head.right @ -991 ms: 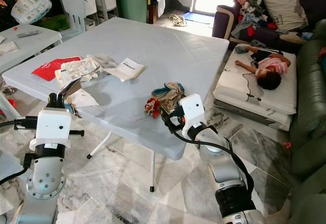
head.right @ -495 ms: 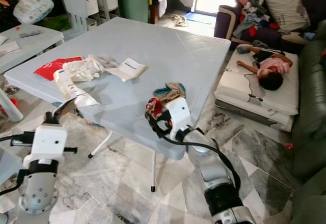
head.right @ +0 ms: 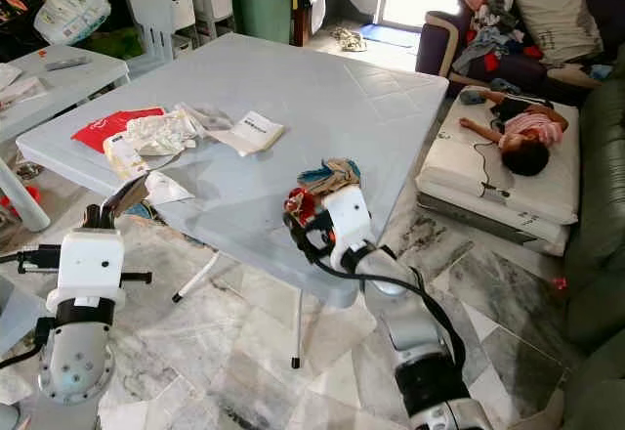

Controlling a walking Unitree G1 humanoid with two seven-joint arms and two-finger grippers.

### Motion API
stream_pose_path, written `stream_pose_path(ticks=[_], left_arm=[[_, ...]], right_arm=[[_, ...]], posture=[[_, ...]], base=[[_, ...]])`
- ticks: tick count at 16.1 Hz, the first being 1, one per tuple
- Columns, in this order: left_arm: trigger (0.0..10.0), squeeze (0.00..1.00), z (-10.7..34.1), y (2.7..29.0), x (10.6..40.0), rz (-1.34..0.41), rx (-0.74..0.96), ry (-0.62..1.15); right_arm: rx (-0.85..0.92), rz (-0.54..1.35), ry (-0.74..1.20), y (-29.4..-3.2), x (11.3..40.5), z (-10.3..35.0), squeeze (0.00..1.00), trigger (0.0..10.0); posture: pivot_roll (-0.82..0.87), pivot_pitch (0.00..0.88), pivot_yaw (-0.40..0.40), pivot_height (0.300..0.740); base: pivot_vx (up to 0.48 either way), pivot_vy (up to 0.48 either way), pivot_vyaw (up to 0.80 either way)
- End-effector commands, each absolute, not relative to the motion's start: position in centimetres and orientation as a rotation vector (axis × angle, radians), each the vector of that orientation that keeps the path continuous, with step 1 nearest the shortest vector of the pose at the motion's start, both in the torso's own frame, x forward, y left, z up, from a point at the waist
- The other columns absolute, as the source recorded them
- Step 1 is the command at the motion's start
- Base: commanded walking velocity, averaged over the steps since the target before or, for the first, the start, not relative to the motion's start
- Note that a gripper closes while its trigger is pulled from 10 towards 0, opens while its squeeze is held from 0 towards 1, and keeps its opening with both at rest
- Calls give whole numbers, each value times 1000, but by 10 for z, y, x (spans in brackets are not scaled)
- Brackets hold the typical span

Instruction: Picking trash to rubbish bin

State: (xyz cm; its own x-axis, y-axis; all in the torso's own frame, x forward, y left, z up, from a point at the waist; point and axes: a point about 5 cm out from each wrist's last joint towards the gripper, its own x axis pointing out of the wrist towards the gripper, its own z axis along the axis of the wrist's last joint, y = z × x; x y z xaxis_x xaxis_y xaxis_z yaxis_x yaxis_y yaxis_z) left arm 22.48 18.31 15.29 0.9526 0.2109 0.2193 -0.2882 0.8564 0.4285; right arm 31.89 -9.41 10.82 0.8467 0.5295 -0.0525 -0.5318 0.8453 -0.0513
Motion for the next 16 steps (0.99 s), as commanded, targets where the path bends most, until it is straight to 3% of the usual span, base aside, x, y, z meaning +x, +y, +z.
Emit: stream_pose_path(ticks=[1, 11, 16], left_arm=[[10000, 0, 155, 181, 228, 247, 471, -170], [10000, 0, 164, 195, 247, 305, 457, -187], [10000, 0, 161, 194, 242, 277, 471, -171]], right_arm=[[-72, 536, 6, -100, 320, 115, 0, 10000], [-81, 548, 11, -100, 321, 115, 0, 10000], [-72, 570, 62, -84, 342, 110, 0, 10000]], posture=[[186, 0, -34, 740], [172, 0, -37, 740], [201, 0, -28, 740]], base=[[0, 0, 0], [0, 0, 0], [0, 0, 0]])
